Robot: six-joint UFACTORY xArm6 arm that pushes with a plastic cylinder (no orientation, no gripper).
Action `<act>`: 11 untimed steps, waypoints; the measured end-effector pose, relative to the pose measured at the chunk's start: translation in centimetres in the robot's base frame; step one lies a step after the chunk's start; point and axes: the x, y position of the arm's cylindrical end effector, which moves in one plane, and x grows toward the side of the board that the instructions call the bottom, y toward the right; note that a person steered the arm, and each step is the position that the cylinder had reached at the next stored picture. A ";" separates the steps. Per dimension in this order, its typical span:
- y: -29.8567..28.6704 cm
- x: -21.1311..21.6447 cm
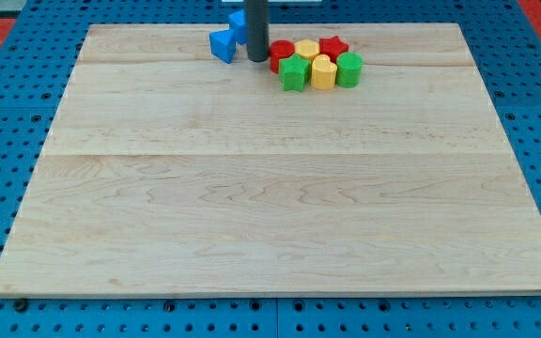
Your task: Push the yellow heart and green circle towards the center of the board
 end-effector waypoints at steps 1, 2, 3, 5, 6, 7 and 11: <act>-0.5 2.4; -0.3 6.2; 0.7 10.7; 13.5 8.1; 18.7 2.0; 14.6 1.0; 7.1 14.3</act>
